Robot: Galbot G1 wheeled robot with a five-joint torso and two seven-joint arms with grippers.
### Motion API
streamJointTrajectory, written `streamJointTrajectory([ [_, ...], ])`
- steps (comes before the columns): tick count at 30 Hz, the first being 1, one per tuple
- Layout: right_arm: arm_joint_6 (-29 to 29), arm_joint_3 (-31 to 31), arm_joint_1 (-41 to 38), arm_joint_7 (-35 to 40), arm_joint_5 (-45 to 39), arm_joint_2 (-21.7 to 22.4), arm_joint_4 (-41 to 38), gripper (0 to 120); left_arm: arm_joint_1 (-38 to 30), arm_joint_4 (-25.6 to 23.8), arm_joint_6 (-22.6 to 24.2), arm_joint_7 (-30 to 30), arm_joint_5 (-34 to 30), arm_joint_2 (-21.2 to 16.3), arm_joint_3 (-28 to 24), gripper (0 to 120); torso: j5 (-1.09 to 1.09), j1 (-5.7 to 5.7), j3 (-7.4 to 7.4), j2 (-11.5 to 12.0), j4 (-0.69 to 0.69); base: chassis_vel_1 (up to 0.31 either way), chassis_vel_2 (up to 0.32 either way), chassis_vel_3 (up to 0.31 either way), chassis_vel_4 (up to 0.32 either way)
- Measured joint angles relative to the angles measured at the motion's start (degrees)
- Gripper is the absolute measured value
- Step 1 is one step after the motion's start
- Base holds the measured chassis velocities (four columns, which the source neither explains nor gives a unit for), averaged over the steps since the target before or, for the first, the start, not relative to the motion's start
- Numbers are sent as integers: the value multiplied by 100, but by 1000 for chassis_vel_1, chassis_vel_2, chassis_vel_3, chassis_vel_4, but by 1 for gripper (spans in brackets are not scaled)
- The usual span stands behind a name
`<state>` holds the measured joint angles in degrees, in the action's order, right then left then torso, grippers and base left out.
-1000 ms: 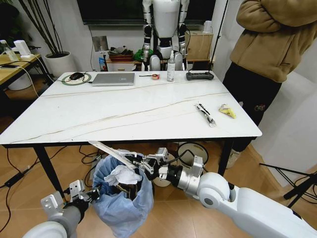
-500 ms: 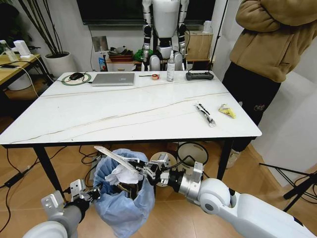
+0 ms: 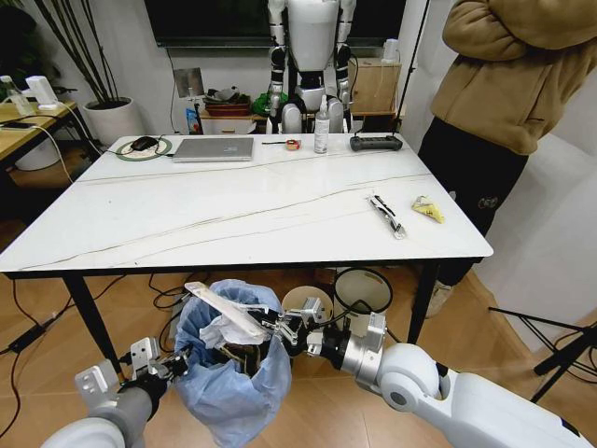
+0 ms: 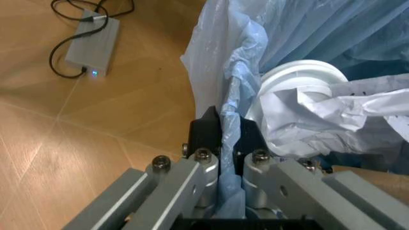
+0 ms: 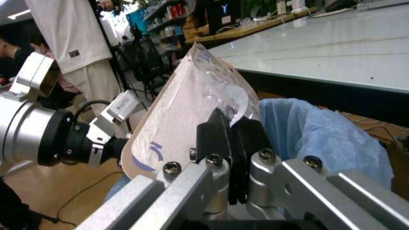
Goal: Pick up the trash bin and place the trash from the table into it.
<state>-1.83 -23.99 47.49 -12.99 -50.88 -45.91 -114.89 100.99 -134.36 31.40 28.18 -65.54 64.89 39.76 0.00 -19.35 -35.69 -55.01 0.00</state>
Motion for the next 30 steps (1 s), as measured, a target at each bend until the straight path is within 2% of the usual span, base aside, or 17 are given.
streamJointTrajectory([
  [19,0,283,630,15,185,307,-323,0,-14,-18,1,22,-58,-44,74,0,0,0,0,0,-1,0,0,0,0],
  [30,30,148,631,42,215,210,-400,0,-88,1,3,54,-91,-44,50,0,0,0,0,0,0,0,0,0,0],
])
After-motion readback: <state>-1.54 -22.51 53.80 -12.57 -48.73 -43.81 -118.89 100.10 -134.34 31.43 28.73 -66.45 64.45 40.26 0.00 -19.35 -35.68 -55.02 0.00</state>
